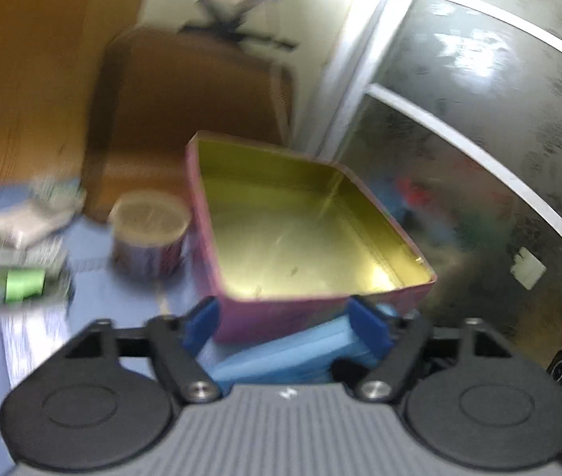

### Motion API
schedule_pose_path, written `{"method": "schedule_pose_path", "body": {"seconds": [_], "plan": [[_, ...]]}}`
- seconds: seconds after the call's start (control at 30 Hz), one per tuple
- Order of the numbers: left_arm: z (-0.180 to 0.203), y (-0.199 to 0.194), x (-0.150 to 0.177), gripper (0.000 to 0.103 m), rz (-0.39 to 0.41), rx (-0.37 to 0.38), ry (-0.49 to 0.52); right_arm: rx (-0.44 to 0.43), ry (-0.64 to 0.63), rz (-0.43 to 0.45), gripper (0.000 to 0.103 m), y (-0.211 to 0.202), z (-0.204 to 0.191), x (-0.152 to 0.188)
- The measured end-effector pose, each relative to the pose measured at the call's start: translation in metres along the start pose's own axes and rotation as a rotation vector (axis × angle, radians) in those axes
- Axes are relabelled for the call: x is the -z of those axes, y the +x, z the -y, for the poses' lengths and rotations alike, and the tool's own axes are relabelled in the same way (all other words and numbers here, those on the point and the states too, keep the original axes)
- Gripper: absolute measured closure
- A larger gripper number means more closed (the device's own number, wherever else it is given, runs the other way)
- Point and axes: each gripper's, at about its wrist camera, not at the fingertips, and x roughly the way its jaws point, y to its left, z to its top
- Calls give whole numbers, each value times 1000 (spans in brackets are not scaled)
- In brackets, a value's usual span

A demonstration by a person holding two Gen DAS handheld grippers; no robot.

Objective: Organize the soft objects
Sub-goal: 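Carry the blue glasses case into the pink tin and open the grippers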

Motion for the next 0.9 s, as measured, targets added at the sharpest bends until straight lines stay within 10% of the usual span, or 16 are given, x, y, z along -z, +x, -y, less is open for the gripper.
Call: {"method": "schedule_pose_path", "body": {"seconds": [0.3, 0.7, 0.9], "plan": [[-93, 11, 46, 20, -142, 213, -473, -83, 188, -12, 49, 1, 27, 6], [-15, -5, 26, 28, 35, -94, 74, 8, 142, 173, 49, -9, 39, -54], [27, 6, 45, 35, 74, -229, 355, 204, 38, 54, 49, 31, 56, -71]]}}
